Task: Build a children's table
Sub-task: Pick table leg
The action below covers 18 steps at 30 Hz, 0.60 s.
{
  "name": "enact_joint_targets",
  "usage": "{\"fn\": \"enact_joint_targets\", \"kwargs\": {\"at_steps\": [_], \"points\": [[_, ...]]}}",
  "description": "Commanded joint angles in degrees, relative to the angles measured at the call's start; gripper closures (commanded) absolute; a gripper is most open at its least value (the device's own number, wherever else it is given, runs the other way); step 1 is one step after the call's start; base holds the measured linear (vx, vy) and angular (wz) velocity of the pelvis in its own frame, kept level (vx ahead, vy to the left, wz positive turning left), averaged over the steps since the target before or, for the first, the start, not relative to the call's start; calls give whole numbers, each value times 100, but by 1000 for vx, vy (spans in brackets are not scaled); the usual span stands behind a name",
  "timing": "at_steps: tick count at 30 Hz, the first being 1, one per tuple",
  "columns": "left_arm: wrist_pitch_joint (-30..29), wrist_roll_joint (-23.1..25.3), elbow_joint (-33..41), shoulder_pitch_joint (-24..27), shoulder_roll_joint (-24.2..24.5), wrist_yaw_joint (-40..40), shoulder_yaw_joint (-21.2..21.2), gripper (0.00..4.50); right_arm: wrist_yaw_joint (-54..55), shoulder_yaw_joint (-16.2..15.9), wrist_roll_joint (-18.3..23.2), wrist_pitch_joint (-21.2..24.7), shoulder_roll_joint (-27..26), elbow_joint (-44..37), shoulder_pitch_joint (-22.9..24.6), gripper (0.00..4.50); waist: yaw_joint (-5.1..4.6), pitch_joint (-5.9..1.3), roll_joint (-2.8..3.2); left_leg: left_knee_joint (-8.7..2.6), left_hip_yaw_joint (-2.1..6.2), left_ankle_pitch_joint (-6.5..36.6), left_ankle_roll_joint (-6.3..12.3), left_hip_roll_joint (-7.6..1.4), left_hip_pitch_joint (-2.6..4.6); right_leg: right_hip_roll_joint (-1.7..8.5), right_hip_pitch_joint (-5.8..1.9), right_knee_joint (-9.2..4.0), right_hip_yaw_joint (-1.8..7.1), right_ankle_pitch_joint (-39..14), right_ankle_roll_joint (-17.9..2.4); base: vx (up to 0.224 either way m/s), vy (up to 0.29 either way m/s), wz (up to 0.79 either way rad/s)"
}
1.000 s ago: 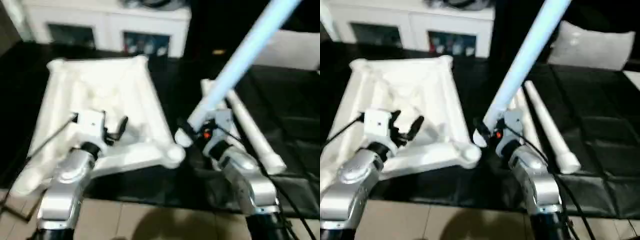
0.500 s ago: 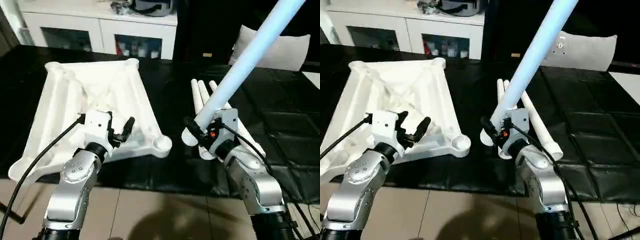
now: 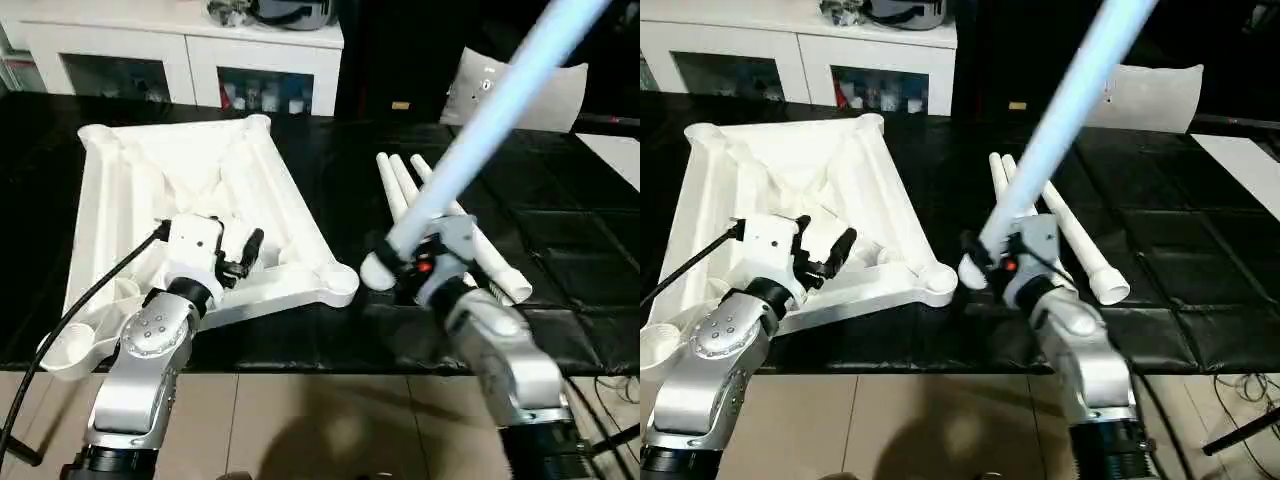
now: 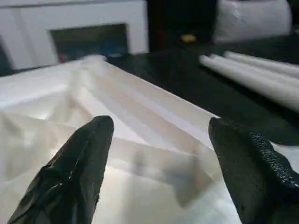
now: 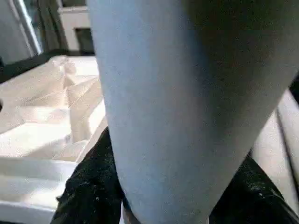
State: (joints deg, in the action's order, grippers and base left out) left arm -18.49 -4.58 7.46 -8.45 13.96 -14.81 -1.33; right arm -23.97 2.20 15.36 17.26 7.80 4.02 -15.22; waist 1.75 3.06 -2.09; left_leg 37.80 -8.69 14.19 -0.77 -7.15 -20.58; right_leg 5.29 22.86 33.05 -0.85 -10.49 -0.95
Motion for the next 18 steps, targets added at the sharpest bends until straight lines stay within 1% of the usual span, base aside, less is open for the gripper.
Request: {"fn": "enact_joint_targets", "kwargs": {"at_steps": [1, 2, 3, 4, 5, 6, 7, 8, 9, 10, 12, 13, 14, 15, 16, 17, 18], "points": [[-156, -19, -118, -131, 107, -302, -133, 83, 25, 291, 55, -98, 185, 126, -203, 259, -30, -260, 107, -808, 217, 2476, -369, -409, 120, 254, -91, -358, 107, -2311, -331, 0, 0, 0], [-176, -46, -151, -185, 174, -421, -155, 83, -34, 339, 139, -7, 215, 135, -213, 259, -34, -260, 101, -806, 201, 2443, -354, -398, 120, 242, -83, -375, 108, -2319, -330, 0, 0, 0], [-195, -64, -184, -241, 251, -542, -186, 83, -142, 364, 214, -23, 243, 137, -214, 259, -26, -270, 103, -801, 196, 2396, -337, -393, 124, 243, -81, -372, 113, -2282, -337, 2, -52, 2], [-227, -89, -219, -306, 337, -697, -235, 83, -200, 378, 264, 26, 268, 125, -201, 259, -15, -282, 93, -794, 182, 2266, -285, -394, 115, 242, -92, -365, 122, -2189, -371, 2, -52, 2], [-245, -103, -250, -365, 425, -861, -298, 83, -237, 358, 268, 114, 310, 102, -183, 259, -5, -293, 101, -801, 176, 2065, -230, -395, 89, 256, -124, -350, 132, -2053, -437, 12, -55, 1], [-304, -118, -298, -471, 593, -1173, -449, 83, -368, 315, 300, 170, 360, 91, -166, 259, 2, -297, 118, -803, 168, 1984, -207, -394, 85, 254, -128, -347, 134, -1962, -473, 19, -56, 1], [-342, -131, -311, -506, 658, -1311, -518, 83, -419, 297, 327, 201, 365, 82, -168, 259, 18, -309, 137, -802, 154, 1844, -140, -407, 85, 245, -126, -329, 135, -1865, -592, 19, -56, 1], [-387, -135, -297, -530, 750, -1511, -643, 83, -509, 264, 361, 229, 379, 64, -167, 259, 4, -303, 120, -798, 142, 1851, -138, -411, 70, 237, -124, -336, 130, -1904, -628, 25, -53, 2], [-423, -141, -280, -538, 820, -1657, -731, 83, -567, 229, 351, 186, 388, 63, -171, 259, 12, -300, 155, -798, 155, 1872, -154, -419, 69, 249, -126, -334, 130, -1967, -654, 0, 0, 0], [-644, -221, -215, -548, 967, -1996, -916, 83, -514, 138, 212, 142, 404, 85, -203, 259, 2, -308, 143, -790, 138, 1825, -188, -411, 52, 250, -122, -320, 135, -1988, -712, 0, 0, 0], [-747, -262, -188, -554, 1018, -2124, -974, 83, -531, 89, 189, 166, 428, 114, -226, 259, 0, -319, 129, -787, 133, 1693, -170, -410, 18, 249, -150, -297, 137, -1927, -747, 0, 0, 0], [-778, -275, -181, -562, 1049, -2204, -1014, 83, -564, 49, 157, 143, 454, 131, -236, 259, 14, -334, 129, -758, 112, 1505, -128, -409, 20, 250, -138, -288, 153, -1807, -806, 50, -40, 2], [-782, -236, -241, -618, 1100, -2302, -1071, 113, -714, -32, 169, 125, 503, 150, -255, 259, 20, -352, 156, -733, 99, 1294, -79, -402, 13, 245, -152, -262, 157, -1572, -901, 65, -45, 5], [-782, -236, -241, -618, 1100, -2302, -1071, 120, -714, -32, 169, 125, 503, 150, -255, 259, 20, -352, 156, -733, 99, 1294, -79, -402, 13, 245, -152, -262, 157, -1572, -901, 90, -67, 5], [-909, -209, -352, -732, 1180, -2412, -1123, 126, -923, -96, 237, 125, 553, 111, -268, 259, 27, -394, 148, -702, 86, 765, 54, -399, -28, 229, -210, -180, 145, -899, -1065, 60, -44, 1], [-968, -195, -381, -775, 1260, -2505, -1168, 126, -1043, -114, 295, 119, 568, 90, -272, 259, 51, -422, 143, -667, 71, 331, 201, -394, -27, 229, -223, -127, 138, -406, -1190, 0, 0, 0], [-1019, -186, -387, -791, 1315, -2555, -1190, 126, -1104, -128, 317, 109, 575, 86, -278, 259, 54, -425, 130, -656, 63, 171, 273, -394, -33, 220, -224, -108, 129, -217, -1260, 0, 0, 0]]}}
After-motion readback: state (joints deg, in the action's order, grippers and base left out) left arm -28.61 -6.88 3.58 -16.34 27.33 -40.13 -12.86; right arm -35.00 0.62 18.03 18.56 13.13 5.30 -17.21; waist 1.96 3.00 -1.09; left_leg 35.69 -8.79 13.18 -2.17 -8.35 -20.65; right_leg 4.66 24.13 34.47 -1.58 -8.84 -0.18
